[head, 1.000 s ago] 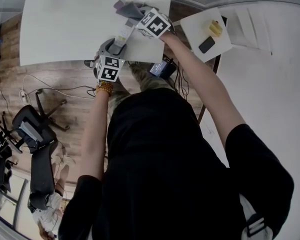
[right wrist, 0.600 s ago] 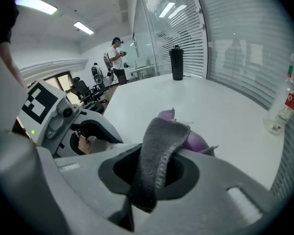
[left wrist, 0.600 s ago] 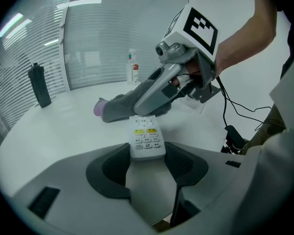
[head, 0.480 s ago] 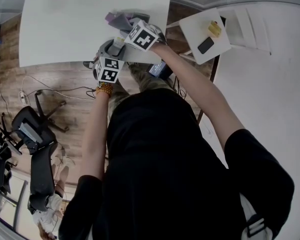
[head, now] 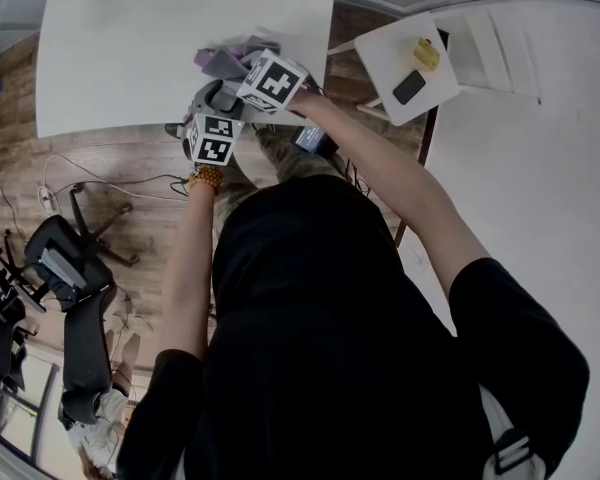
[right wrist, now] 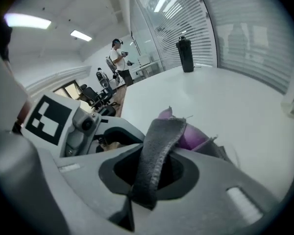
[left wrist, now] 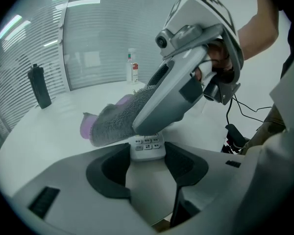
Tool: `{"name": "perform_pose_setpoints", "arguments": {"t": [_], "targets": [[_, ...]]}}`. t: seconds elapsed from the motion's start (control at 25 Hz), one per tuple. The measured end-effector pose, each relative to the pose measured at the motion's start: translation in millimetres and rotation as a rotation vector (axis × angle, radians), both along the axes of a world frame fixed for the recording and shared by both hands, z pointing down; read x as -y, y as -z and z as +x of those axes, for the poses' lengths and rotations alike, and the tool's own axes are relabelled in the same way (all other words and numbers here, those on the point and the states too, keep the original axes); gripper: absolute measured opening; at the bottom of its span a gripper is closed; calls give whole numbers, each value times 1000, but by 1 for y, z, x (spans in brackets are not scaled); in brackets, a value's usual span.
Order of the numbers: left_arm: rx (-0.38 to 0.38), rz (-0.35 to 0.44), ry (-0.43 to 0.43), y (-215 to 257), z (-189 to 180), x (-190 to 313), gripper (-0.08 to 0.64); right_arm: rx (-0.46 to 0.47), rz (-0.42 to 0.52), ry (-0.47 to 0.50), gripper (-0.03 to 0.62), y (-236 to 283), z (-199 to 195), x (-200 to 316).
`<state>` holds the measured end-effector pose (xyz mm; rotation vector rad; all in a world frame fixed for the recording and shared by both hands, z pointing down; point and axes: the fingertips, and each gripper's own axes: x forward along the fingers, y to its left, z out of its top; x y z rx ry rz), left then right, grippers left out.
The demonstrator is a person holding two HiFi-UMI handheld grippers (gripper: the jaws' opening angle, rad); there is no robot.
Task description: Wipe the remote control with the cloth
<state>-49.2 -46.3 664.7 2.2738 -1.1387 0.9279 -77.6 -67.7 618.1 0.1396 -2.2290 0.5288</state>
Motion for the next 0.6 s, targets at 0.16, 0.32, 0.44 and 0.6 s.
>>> {"name": "perform_pose_setpoints", "arguments": {"t": [0.16, 0.32, 0.44, 0.6], "targets": [[5, -8, 4, 0, -2, -1, 219, 44, -202, 70, 66, 3, -7, -18], [7, -1, 1, -1, 0, -3, 219, 113, -354, 26, 66, 8, -7, -27], [6, -4, 0, -1, 0, -4, 219, 142, -392, 2, 66, 11, -8, -30], [8, 1, 0, -1, -2, -3, 218, 228, -493, 50, 66, 26, -9, -40]]}}
